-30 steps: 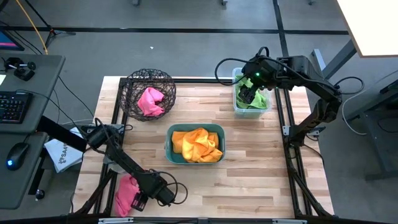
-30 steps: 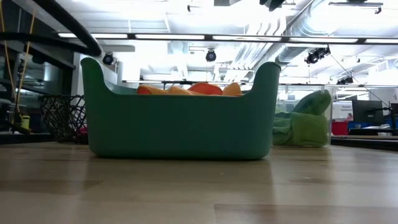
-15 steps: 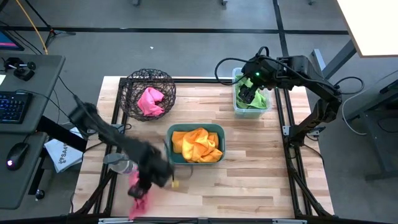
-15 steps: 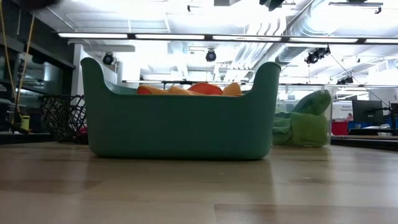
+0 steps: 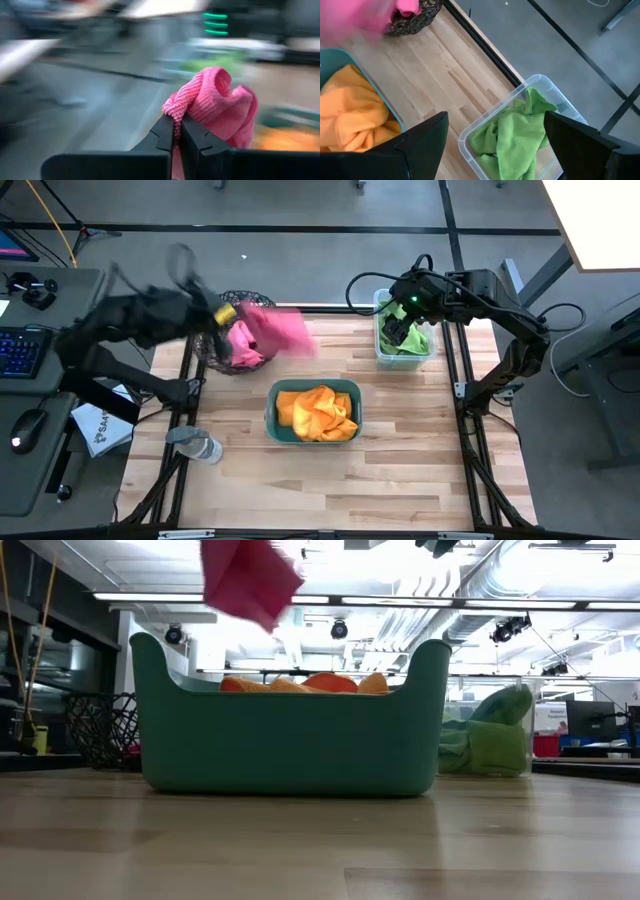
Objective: Sort microfiber towel by color & place in baskets
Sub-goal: Put the pink microfiber cloth into the wire basket, then return to Home Position
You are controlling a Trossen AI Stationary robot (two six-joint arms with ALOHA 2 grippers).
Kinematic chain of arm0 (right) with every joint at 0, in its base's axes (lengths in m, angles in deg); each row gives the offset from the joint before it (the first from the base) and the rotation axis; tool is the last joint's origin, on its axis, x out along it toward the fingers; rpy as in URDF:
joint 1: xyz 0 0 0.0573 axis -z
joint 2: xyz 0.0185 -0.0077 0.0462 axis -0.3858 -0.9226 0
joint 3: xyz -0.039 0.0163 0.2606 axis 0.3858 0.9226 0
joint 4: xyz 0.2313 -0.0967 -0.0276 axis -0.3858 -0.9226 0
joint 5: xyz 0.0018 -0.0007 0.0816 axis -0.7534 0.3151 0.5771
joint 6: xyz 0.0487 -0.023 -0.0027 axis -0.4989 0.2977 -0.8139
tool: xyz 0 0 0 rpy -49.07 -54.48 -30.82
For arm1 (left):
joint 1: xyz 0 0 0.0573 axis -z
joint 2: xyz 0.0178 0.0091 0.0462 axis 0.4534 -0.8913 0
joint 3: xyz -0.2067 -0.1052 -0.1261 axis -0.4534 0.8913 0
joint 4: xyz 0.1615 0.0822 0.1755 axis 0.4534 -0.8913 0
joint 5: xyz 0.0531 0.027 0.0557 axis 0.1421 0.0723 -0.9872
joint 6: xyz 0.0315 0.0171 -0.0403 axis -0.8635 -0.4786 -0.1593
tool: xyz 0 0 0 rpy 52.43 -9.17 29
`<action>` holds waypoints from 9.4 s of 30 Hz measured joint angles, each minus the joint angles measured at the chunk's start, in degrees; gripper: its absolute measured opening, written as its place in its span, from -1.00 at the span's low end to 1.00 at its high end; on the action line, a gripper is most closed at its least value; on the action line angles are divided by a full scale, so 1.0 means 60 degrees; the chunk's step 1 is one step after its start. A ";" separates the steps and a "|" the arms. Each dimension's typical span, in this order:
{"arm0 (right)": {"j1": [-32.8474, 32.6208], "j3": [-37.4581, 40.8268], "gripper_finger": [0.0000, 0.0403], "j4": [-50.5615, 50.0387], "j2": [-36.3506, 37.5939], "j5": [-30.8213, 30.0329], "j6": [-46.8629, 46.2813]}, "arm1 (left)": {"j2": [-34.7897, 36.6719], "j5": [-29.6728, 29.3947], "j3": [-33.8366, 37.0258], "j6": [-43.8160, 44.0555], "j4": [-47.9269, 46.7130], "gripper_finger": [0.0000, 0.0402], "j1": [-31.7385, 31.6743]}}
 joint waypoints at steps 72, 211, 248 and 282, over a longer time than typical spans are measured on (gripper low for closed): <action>-0.0004 0.0000 0.62 -0.0076 0.0032 0.0003 -0.0076 | 0.2271 0.2846 0.9103 0.4726 0.5105 -0.42 -0.5597; -0.4375 1.6553 0.62 1.4178 0.9883 0.1262 -0.5296 | 0.3098 0.2655 1.4515 0.4245 1.8953 -0.97 0.1064; -0.4375 1.6553 0.62 1.3822 0.9879 0.1461 -0.5327 | 0.3915 0.2785 1.5905 0.2735 2.0073 -1.00 0.0921; -0.4379 1.6553 0.62 1.1818 0.9883 0.2989 -0.4652 | 1.0537 0.3034 1.4817 0.4079 0.6698 -1.00 0.0885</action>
